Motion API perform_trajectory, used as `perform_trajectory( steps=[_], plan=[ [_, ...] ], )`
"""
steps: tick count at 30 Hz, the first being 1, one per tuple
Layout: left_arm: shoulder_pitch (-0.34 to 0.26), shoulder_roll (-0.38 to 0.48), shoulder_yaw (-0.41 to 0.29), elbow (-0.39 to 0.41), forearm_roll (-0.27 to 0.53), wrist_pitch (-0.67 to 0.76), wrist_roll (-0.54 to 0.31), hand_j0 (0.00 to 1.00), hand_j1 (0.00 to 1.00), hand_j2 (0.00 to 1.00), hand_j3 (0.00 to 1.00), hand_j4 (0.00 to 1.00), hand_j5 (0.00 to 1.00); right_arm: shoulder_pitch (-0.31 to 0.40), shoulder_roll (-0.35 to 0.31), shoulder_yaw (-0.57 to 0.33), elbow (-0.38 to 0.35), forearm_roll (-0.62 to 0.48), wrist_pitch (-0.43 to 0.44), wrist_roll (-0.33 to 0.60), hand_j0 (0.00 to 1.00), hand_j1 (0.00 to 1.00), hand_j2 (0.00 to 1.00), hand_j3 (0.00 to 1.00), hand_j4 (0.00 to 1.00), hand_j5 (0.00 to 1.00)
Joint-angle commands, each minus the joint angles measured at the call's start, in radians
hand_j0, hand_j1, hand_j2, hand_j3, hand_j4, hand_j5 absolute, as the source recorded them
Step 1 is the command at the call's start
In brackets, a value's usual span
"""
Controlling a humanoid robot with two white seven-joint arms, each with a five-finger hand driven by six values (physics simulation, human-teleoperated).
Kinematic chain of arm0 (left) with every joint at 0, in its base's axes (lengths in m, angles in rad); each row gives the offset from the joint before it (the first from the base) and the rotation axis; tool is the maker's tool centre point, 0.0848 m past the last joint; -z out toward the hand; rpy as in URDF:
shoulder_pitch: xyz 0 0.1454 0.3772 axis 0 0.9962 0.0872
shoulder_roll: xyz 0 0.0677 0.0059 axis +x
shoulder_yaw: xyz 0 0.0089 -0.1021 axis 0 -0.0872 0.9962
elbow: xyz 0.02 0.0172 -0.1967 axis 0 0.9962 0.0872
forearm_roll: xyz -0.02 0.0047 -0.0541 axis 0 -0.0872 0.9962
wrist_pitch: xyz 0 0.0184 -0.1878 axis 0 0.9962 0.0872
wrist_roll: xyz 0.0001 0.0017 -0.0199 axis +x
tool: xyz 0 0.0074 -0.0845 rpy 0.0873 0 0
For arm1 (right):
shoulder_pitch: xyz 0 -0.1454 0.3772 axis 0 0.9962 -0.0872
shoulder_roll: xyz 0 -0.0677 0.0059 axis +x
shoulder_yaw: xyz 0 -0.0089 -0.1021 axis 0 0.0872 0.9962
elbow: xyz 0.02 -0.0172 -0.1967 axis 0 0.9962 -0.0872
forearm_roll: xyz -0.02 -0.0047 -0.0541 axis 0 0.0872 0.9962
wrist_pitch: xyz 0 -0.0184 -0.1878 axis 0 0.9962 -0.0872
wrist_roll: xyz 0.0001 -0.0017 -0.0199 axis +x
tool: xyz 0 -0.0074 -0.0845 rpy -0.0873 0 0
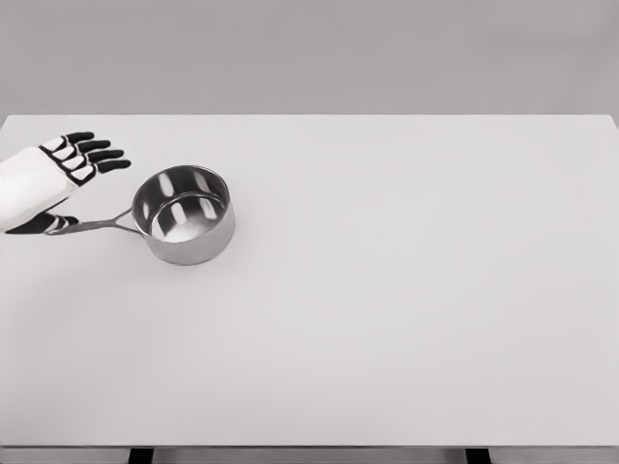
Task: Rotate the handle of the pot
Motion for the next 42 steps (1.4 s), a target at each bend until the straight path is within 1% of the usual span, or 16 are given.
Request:
perform_trajectory(
  steps=[1, 3, 5, 9, 12, 14, 17, 20, 22, 23, 26, 29, 31, 35, 37, 42],
  plan=[
    [0.002, 0.019, 0.000, -0.028, 0.047, -0.001, 0.002, 1.00, 1.00, 1.00, 1.00, 1.00, 1.00, 0.000, 0.000, 0.000, 0.000, 0.000, 0.000, 0.000, 1.00, 1.00, 1.00, 1.00, 1.00, 1.00],
    [0.008, 0.036, -0.008, -0.052, 0.056, -0.001, 0.002, 1.00, 1.00, 1.00, 1.00, 1.00, 1.00, 0.000, 0.000, 0.000, 0.000, 0.000, 0.000, -0.001, 1.00, 1.00, 1.00, 1.00, 1.00, 1.00],
    [0.035, 0.038, -0.008, -0.051, 0.062, -0.001, 0.002, 1.00, 1.00, 1.00, 1.00, 1.00, 1.00, 0.000, 0.000, 0.000, 0.000, 0.000, 0.000, 0.000, 1.00, 1.00, 1.00, 1.00, 1.00, 1.00],
    [0.060, 0.035, -0.011, -0.035, 0.053, -0.001, 0.002, 1.00, 1.00, 1.00, 1.00, 1.00, 1.00, 0.000, 0.000, 0.000, 0.000, 0.000, 0.000, 0.000, 1.00, 1.00, 1.00, 1.00, 1.00, 1.00],
    [0.064, 0.022, -0.012, 0.002, 0.045, -0.001, 0.004, 1.00, 1.00, 1.00, 1.00, 1.00, 1.00, 0.000, 0.000, 0.000, 0.000, 0.000, 0.000, 0.000, 1.00, 1.00, 1.00, 1.00, 1.00, 1.00],
    [0.064, 0.010, -0.012, 0.018, 0.042, -0.001, 0.004, 1.00, 1.00, 1.00, 1.00, 1.00, 1.00, 0.000, 0.000, 0.000, 0.000, 0.000, 0.000, 0.000, 1.00, 1.00, 1.00, 1.00, 1.00, 1.00],
    [0.064, -0.021, -0.012, 0.075, 0.042, -0.001, 0.002, 1.00, 1.00, 1.00, 1.00, 1.00, 1.00, 0.000, 0.000, 0.000, 0.000, 0.000, 0.000, 0.000, 1.00, 1.00, 1.00, 1.00, 1.00, 1.00],
    [0.064, -0.044, -0.012, 0.097, 0.041, -0.001, 0.002, 1.00, 1.00, 1.00, 1.00, 1.00, 1.00, 0.000, 0.000, 0.000, 0.000, 0.000, 0.000, 0.000, 1.00, 1.00, 1.00, 1.00, 1.00, 1.00],
    [0.063, -0.065, -0.011, 0.106, 0.016, -0.001, 0.002, 1.00, 1.00, 1.00, 1.00, 1.00, 1.00, 0.000, 0.000, 0.000, 0.000, 0.000, 0.000, 0.000, 1.00, 1.00, 1.00, 1.00, 1.00, 1.00],
    [0.057, -0.071, -0.011, 0.123, 0.011, -0.001, 0.002, 1.00, 1.00, 1.00, 1.00, 1.00, 1.00, 0.000, 0.000, 0.000, 0.000, 0.000, 0.000, 0.000, 1.00, 1.00, 1.00, 1.00, 1.00, 1.00],
    [0.052, -0.073, -0.002, 0.126, -0.030, -0.001, 0.002, 1.00, 1.00, 1.00, 1.00, 1.00, 1.00, 0.000, 0.000, 0.000, 0.000, 0.000, 0.000, 0.000, 1.00, 1.00, 1.00, 1.00, 1.00, 1.00],
    [0.045, -0.073, 0.000, 0.127, -0.041, -0.001, 0.004, 1.00, 1.00, 1.00, 1.00, 1.00, 1.00, 0.000, 0.000, 0.000, 0.000, 0.000, 0.000, 0.000, 1.00, 1.00, 1.00, 1.00, 1.00, 1.00],
    [0.041, -0.073, 0.003, 0.127, -0.067, -0.001, 0.004, 1.00, 1.00, 1.00, 1.00, 1.00, 1.00, 0.000, 0.000, 0.000, 0.000, 0.000, 0.000, 0.000, 1.00, 1.00, 1.00, 1.00, 1.00, 1.00],
    [0.041, -0.074, 0.023, 0.126, -0.070, -0.001, 0.004, 1.00, 1.00, 1.00, 1.00, 1.00, 1.00, 0.000, 0.000, 0.000, 0.000, 0.000, 0.000, 0.000, 1.00, 1.00, 1.00, 1.00, 1.00, 1.00],
    [0.032, -0.088, 0.034, 0.127, -0.104, -0.001, 0.004, 1.00, 1.00, 1.00, 1.00, 1.00, 1.00, 0.000, 0.000, 0.000, 0.000, 0.000, 0.000, 0.000, 1.00, 1.00, 1.00, 1.00, 1.00, 1.00],
    [0.028, -0.096, 0.037, 0.127, -0.110, -0.001, 0.004, 1.00, 1.00, 1.00, 1.00, 1.00, 1.00, 0.000, 0.000, 0.000, 0.000, 0.000, 0.000, 0.000, 1.00, 1.00, 1.00, 1.00, 1.00, 1.00]
  ],
)
